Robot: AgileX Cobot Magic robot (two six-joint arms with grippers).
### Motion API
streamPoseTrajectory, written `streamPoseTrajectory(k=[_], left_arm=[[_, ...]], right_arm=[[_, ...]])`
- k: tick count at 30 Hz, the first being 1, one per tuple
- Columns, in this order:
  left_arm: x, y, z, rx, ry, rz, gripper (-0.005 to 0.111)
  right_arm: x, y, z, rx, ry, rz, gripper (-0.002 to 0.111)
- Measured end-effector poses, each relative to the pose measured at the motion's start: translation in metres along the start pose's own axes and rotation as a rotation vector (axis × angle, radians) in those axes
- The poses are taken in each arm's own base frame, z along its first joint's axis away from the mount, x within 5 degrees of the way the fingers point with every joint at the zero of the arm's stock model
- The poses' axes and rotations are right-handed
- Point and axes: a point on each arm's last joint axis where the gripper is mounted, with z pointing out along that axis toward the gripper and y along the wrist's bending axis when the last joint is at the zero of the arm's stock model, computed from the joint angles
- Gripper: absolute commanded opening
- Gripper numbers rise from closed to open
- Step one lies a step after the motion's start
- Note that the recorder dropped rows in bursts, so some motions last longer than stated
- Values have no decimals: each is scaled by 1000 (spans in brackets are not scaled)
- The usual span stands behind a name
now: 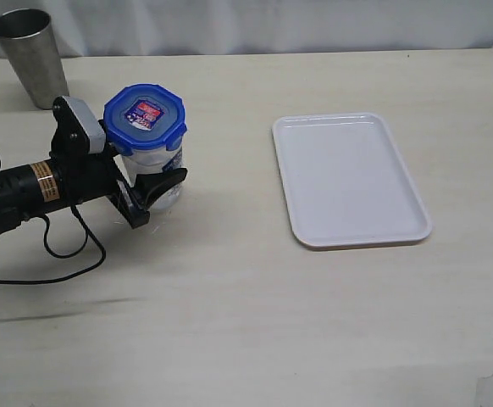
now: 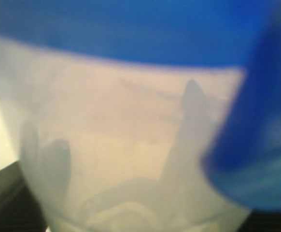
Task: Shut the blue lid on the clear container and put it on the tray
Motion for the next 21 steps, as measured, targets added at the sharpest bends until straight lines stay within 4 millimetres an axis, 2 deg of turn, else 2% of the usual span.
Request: streamPoseTrajectory(k=[10, 21], left_arm=[[0, 0, 0, -3, 0, -1, 0], [0, 0, 0, -3, 0, -1, 0]], right_arm=[[0, 0, 0, 0, -2, 357, 4], [0, 0, 0, 0, -2, 399, 4]])
